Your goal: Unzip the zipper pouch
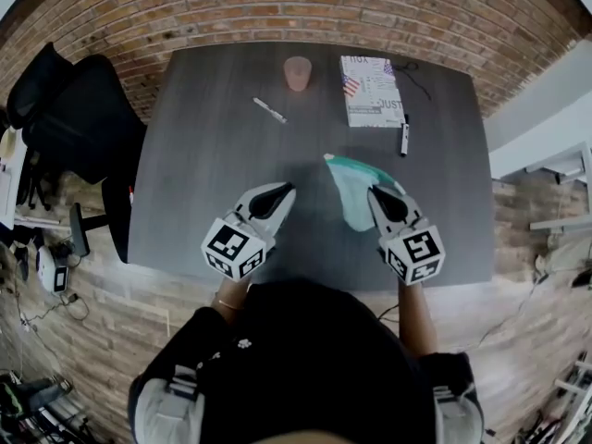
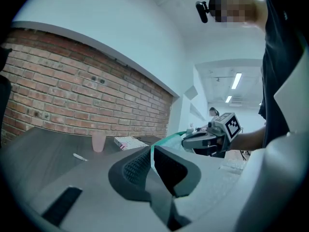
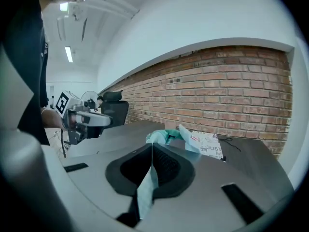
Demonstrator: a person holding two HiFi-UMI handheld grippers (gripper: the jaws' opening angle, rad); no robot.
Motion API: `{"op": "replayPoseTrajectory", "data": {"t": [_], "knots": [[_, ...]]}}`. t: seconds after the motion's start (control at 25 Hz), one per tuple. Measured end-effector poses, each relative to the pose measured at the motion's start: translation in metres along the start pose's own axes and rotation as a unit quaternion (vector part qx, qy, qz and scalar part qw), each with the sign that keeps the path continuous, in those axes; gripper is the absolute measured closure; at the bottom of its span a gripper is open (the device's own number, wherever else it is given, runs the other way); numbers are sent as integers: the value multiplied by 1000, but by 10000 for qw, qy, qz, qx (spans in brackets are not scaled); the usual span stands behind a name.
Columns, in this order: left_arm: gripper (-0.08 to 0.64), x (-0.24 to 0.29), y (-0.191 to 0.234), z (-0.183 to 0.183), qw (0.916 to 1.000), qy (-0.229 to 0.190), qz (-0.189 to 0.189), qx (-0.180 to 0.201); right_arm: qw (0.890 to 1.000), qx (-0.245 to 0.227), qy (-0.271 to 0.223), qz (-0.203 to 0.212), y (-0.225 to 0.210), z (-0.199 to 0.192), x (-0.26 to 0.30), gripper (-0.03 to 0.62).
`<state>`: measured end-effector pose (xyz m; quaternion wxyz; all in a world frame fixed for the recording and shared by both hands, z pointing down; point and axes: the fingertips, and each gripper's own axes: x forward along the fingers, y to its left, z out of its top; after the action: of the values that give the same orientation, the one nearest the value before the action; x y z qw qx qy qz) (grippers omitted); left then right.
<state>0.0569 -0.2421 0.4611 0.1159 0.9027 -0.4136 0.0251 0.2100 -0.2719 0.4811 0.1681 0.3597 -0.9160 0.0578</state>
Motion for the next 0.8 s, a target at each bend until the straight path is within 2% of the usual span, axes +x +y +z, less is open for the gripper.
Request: {"op": "replayPoseTrajectory", "data": {"t": [0.16,0.28,0.56,0.68,0.8], "knots": [[541,5,-14,-7,9997,87,-196,-144,9996,10,-236,135,16,11,-27,586],[466,7,-29,-16,9984,249,-452,-215,9987,12,-430,276,32,19,-48,586],[376,1,-58,-22,9946,302,-856,-498,9957,1,-748,540,66,27,-90,586],[344,-6,-72,-18,9905,97,-1139,-771,9926,203,-950,725,82,30,-102,586],[344,-14,-84,-11,9838,-242,-1369,-1136,9862,563,-1195,996,99,32,-113,586]]}}
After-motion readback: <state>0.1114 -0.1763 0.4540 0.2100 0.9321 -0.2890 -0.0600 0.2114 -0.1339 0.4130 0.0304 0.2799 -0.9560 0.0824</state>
